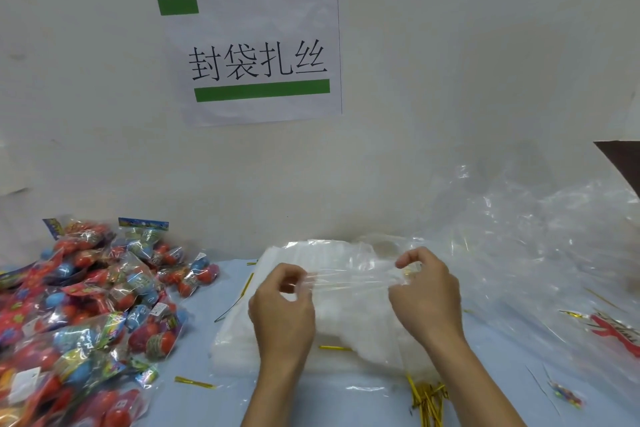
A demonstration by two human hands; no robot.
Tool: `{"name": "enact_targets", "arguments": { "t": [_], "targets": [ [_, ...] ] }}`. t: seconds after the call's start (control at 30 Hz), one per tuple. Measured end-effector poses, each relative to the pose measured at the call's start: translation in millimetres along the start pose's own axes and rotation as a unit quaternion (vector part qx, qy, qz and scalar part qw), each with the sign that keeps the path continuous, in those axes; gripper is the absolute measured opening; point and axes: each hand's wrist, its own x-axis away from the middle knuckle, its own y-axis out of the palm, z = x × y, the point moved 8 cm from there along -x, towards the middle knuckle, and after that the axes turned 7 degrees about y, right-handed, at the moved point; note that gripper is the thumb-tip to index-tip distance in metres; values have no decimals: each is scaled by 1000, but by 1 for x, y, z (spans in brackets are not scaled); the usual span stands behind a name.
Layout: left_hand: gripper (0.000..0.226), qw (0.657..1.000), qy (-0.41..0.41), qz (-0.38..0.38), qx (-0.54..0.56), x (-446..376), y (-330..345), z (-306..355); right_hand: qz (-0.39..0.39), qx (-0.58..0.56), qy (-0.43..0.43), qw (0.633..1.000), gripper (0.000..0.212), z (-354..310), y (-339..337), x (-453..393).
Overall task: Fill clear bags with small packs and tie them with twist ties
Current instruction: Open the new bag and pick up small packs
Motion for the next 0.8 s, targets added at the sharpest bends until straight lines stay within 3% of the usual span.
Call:
{"name": "enact_targets", "arguments": {
  "t": [0.1, 0.23, 0.4, 0.53, 0.63, 0.7, 0.8],
  "targets": [
    [27, 999, 16, 33, 7, 2, -2, 7, 31, 52, -9, 998, 36, -2, -3, 5],
    [23, 998, -2, -22, 61, 5, 14, 5, -21, -12, -94, 995, 37, -21, 18, 14],
    [32, 997, -4, -64, 53, 9, 24, 5, -29, -35, -115, 992, 33, -23, 32, 23],
    [50, 999, 22, 34, -27, 6, 0, 9, 101, 5, -90, 991, 33, -17, 7, 19],
    [49, 991, 50, 101, -75, 6, -16, 14, 154, -15, -63, 986, 29, -10, -13, 13],
    [43, 990, 56, 99, -84, 6, -14, 12, 141, -29, -63, 988, 20, -10, -12, 12],
    [49, 995, 62, 32, -74, 6, -2, 12, 72, -80, -72, 992, 25, -12, 1, 11]
  ]
}}
